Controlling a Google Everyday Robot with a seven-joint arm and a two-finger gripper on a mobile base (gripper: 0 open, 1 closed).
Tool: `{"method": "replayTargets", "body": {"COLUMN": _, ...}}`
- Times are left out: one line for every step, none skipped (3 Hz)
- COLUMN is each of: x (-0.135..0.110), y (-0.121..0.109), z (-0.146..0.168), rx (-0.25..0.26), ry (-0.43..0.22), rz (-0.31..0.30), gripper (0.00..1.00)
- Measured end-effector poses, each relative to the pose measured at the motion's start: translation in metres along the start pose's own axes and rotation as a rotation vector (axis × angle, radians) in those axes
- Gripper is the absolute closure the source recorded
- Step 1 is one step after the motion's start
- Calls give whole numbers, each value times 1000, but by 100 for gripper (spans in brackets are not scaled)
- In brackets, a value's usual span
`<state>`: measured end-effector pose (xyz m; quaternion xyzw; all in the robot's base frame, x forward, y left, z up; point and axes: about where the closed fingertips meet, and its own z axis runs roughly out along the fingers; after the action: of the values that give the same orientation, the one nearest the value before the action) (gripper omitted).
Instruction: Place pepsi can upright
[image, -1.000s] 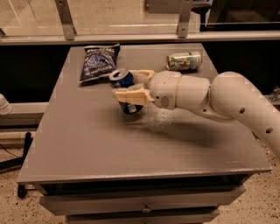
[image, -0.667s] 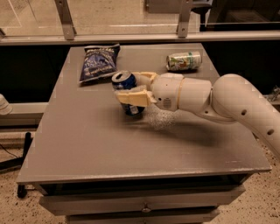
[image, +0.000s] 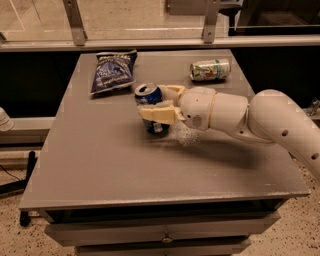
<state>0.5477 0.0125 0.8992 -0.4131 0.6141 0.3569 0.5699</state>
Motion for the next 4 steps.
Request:
{"method": "replayTargets", "body": {"x": 2, "y": 0, "z": -6, "rx": 7, "ry": 4, "rz": 0, "gripper": 41}}
{"method": "replayTargets", "body": {"x": 2, "y": 2, "z": -11, "rx": 11, "ry": 14, "rz": -6, "gripper": 17}}
{"method": "replayTargets", "body": {"x": 2, "y": 4, "z": -15, "rx": 13, "ry": 21, "rz": -10, "gripper": 0}}
{"method": "replayTargets", "body": {"x": -1, "y": 11, "z": -24, "rx": 19, "ry": 39, "rz": -25, "gripper": 0}}
